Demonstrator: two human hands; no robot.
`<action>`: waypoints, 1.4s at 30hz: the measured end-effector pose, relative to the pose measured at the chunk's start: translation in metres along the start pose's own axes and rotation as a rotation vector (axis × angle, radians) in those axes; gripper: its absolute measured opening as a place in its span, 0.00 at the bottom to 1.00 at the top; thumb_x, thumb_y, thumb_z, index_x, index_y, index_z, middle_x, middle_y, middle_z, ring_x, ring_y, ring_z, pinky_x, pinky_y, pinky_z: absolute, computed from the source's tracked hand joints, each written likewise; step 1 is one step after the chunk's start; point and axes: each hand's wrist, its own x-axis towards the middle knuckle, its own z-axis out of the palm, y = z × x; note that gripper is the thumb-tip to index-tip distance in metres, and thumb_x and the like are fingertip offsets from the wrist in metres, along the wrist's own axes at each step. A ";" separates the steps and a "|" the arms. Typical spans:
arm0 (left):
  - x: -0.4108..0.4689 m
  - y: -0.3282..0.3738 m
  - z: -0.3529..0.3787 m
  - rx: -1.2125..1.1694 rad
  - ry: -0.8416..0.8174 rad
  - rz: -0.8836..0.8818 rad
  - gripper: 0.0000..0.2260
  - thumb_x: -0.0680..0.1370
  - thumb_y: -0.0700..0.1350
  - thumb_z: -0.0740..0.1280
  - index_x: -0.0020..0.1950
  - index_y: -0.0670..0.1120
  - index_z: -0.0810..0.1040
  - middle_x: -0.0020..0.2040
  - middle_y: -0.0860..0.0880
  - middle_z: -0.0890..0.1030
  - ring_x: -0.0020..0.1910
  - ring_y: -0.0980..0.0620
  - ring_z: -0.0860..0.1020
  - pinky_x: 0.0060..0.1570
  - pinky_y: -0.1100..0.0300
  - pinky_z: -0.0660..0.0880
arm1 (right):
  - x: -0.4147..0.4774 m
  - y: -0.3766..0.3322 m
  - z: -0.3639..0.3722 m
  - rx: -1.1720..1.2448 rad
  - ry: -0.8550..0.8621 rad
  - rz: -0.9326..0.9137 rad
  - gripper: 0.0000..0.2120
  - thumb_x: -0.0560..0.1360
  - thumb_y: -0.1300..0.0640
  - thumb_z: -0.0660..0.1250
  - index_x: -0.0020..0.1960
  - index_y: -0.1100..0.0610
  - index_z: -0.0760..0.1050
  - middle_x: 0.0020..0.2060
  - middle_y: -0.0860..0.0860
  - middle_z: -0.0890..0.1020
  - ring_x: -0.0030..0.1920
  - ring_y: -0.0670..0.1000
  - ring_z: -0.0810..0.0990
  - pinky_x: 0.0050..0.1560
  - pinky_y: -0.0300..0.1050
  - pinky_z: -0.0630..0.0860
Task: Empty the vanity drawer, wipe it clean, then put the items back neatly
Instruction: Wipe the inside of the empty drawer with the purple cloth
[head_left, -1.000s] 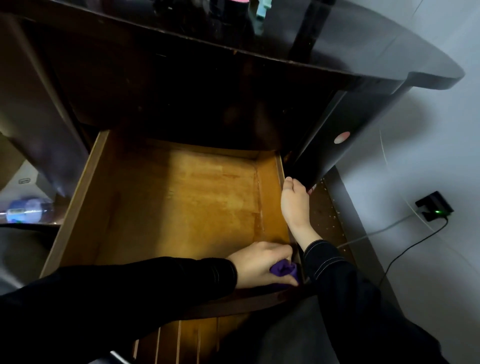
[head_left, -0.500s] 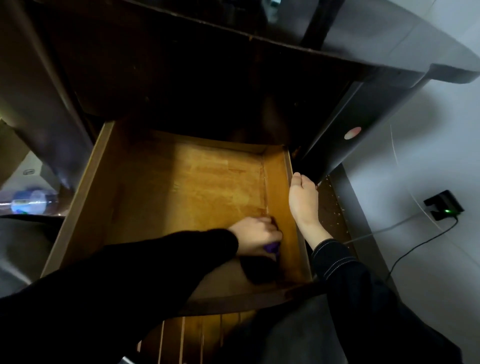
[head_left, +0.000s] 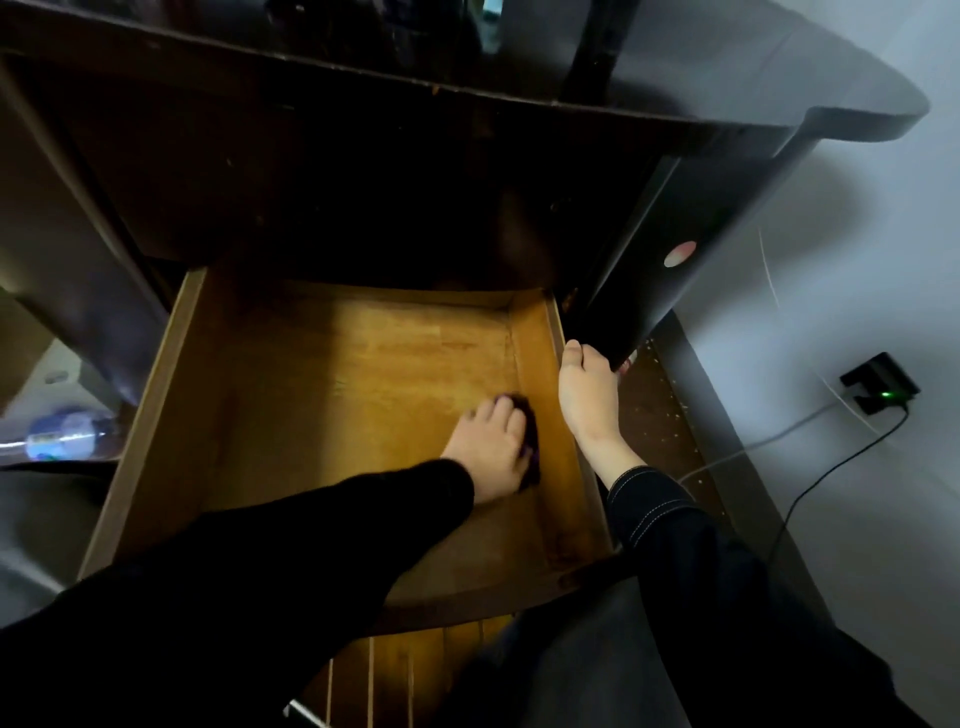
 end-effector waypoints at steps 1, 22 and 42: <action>-0.017 0.005 -0.001 -0.007 -0.070 0.078 0.22 0.78 0.56 0.59 0.65 0.41 0.68 0.64 0.40 0.69 0.60 0.39 0.70 0.54 0.47 0.70 | -0.001 -0.001 0.000 -0.004 -0.004 0.009 0.18 0.86 0.47 0.51 0.54 0.56 0.74 0.47 0.52 0.79 0.50 0.54 0.77 0.50 0.48 0.69; -0.057 0.000 -0.220 -1.133 0.041 -0.044 0.15 0.71 0.31 0.75 0.56 0.39 0.80 0.51 0.45 0.83 0.50 0.52 0.81 0.51 0.60 0.78 | -0.068 -0.082 -0.102 0.373 -0.379 -0.061 0.10 0.79 0.40 0.66 0.56 0.40 0.81 0.54 0.48 0.85 0.56 0.52 0.84 0.47 0.41 0.81; 0.009 -0.093 -0.386 -0.012 0.660 0.176 0.04 0.76 0.43 0.68 0.50 0.50 0.79 0.43 0.59 0.76 0.46 0.56 0.74 0.48 0.58 0.74 | -0.010 -0.249 -0.167 0.816 -0.054 -0.287 0.09 0.75 0.63 0.74 0.54 0.57 0.83 0.45 0.55 0.88 0.46 0.53 0.87 0.44 0.44 0.80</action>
